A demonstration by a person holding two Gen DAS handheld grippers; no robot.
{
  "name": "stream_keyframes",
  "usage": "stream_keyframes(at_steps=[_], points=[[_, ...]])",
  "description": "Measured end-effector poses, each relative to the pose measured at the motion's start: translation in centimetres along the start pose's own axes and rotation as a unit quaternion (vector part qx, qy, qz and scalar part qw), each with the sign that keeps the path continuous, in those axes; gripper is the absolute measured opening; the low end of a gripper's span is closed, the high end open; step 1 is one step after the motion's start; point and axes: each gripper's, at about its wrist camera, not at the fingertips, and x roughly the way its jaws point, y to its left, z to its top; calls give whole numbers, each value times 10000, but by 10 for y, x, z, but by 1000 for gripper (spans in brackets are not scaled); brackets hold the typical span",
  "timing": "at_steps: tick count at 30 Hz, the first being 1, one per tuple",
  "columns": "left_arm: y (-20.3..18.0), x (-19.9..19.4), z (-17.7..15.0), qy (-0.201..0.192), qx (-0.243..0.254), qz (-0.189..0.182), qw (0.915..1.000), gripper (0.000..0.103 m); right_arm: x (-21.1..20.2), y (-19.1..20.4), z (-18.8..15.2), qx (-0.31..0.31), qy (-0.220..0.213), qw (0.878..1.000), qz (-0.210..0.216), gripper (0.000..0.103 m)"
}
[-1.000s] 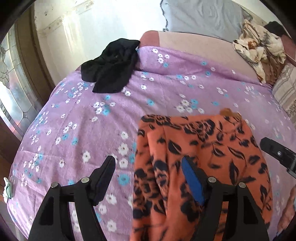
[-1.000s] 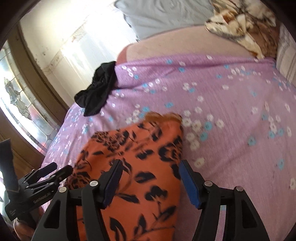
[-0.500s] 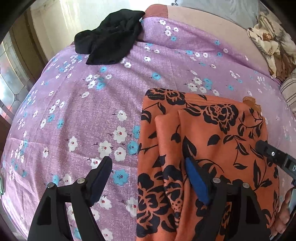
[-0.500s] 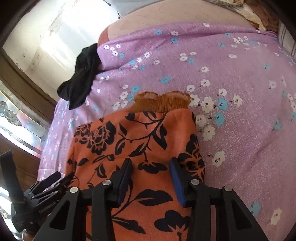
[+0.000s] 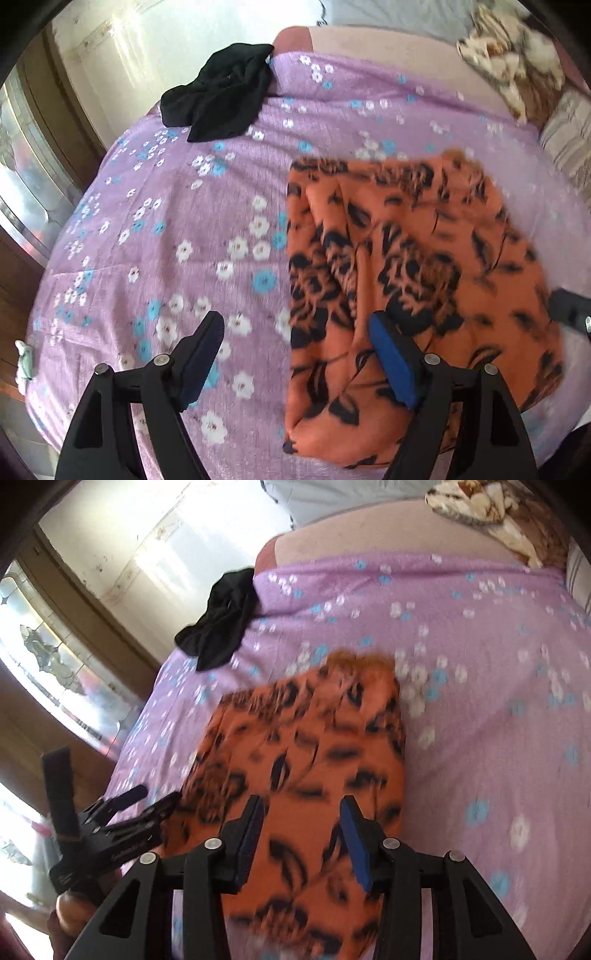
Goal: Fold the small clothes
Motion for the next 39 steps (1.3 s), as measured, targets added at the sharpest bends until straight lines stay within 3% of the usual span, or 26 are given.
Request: stream_keyframes(at_steps=[2,6,11,15,21,23,25,28,39], points=[[-7,13,-10,44,231,122,9997,84,16,4,-20,-142,339,9990,-247,47],[2,5,-9,26,-65,36,10000,85,17,25,-30,-626,132,9948,-797,47],[6,-45,-21,-498,-278,177,9982,85,-18,29,-40,-333,-225,9976,-566,47],[6,-106,-29,-1159,-248,415,9921,85,-53,42,-47,-448,-728,9944,-626,59],[13,-176,-29,-1609,-333,549,9849,86,-107,66,-54,-776,-1336,9841,-871,61],[13,-195,-31,-1783,-375,582,9815,88,-124,72,-58,-838,-1475,9817,-866,63],[16,-218,-35,-2011,-465,666,9762,99,-141,80,-62,-904,-1619,9789,-861,64],[19,-246,-38,-2308,-537,732,9688,99,-163,90,-68,-1027,-1799,9747,-843,65],[21,-311,-50,-2768,-661,579,9569,99,-212,107,-86,-1007,-2098,9687,-870,71]])
